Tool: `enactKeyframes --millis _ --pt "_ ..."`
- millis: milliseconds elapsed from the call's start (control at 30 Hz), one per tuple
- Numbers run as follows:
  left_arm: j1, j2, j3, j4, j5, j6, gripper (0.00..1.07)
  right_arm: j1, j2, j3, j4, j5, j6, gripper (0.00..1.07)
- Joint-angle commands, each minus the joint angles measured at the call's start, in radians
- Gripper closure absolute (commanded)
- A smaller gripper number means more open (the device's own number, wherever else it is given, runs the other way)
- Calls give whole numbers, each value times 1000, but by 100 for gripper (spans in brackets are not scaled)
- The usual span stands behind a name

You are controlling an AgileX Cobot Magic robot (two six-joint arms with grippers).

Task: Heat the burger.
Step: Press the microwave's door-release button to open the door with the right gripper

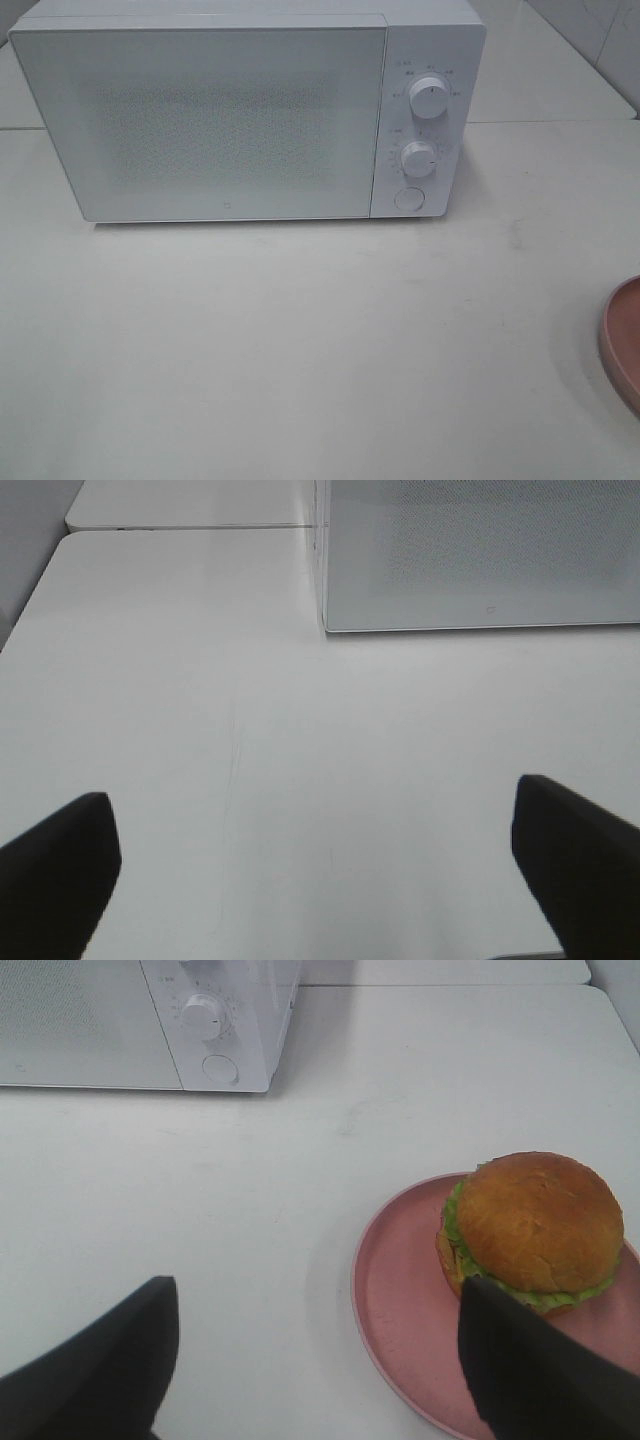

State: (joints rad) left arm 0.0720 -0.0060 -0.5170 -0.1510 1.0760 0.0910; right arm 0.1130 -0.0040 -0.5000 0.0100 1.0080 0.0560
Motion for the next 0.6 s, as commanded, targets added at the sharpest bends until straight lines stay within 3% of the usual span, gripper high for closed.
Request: enactKeyframes --millis 33,600 --pt "3 -23 1 -10 -9 -1 7 -5 -28 2 3 -13 -6 32" --pt "3 -23 1 -10 -9 -1 7 -5 35 -34 2 -29 30 32"
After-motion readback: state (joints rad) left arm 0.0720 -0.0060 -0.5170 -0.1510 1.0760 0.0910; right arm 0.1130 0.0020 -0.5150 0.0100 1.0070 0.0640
